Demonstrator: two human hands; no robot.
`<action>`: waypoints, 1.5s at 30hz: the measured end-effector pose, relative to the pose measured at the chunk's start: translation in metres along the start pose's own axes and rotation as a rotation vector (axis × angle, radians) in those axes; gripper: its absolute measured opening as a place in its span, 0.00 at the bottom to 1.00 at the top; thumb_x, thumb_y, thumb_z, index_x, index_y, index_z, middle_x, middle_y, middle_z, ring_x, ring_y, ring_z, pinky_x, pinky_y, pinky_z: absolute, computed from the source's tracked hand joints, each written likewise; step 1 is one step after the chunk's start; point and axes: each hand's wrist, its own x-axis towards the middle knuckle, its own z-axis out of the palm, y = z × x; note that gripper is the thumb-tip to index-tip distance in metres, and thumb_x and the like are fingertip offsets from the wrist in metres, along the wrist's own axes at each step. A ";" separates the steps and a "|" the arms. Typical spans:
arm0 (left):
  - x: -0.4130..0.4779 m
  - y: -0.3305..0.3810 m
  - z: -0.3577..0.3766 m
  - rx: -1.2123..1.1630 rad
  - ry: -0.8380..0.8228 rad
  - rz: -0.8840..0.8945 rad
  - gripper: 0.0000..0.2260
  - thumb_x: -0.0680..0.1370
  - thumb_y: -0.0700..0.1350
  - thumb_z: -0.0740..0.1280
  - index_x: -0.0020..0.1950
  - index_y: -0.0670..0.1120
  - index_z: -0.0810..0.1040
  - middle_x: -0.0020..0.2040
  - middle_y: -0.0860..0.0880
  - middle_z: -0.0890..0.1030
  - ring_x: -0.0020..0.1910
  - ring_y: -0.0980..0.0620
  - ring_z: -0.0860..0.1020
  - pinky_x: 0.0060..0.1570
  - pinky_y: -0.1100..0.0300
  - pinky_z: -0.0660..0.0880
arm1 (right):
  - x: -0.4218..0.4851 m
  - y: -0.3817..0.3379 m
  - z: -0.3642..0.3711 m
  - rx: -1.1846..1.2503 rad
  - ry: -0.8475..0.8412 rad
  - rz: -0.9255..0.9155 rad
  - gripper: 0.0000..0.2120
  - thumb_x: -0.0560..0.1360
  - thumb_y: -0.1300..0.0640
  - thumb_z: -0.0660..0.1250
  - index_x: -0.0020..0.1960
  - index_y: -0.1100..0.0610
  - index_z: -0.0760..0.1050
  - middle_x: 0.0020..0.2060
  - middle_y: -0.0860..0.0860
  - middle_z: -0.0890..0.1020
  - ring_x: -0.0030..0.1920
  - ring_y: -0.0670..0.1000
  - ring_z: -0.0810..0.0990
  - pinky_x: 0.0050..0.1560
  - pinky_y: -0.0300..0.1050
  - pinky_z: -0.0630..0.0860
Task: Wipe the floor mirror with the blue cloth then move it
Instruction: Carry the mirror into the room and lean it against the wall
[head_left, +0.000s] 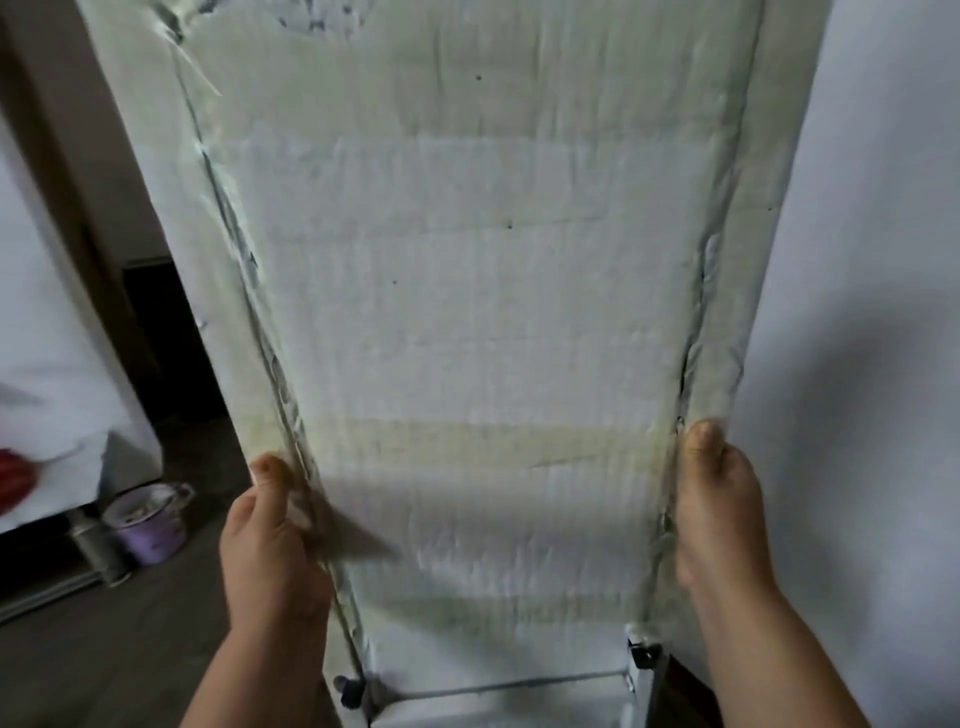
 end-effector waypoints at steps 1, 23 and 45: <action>-0.001 -0.003 0.002 -0.020 0.023 0.003 0.18 0.79 0.58 0.64 0.34 0.49 0.71 0.22 0.56 0.70 0.23 0.60 0.68 0.26 0.64 0.67 | 0.008 0.001 0.004 0.012 -0.037 0.007 0.28 0.81 0.39 0.54 0.49 0.65 0.74 0.39 0.58 0.79 0.40 0.57 0.77 0.34 0.44 0.67; -0.143 0.018 -0.009 -0.096 0.477 0.279 0.18 0.77 0.59 0.66 0.36 0.47 0.70 0.29 0.52 0.71 0.28 0.57 0.71 0.32 0.65 0.72 | 0.065 -0.009 0.011 0.126 -0.701 0.040 0.28 0.82 0.42 0.52 0.51 0.69 0.73 0.41 0.64 0.75 0.38 0.57 0.73 0.33 0.45 0.65; -0.336 -0.021 0.066 0.073 0.810 0.301 0.31 0.71 0.69 0.67 0.54 0.41 0.78 0.48 0.40 0.83 0.49 0.40 0.82 0.51 0.39 0.79 | 0.140 0.024 -0.045 0.192 -1.173 0.084 0.25 0.83 0.42 0.51 0.40 0.61 0.69 0.34 0.58 0.69 0.35 0.55 0.69 0.34 0.46 0.64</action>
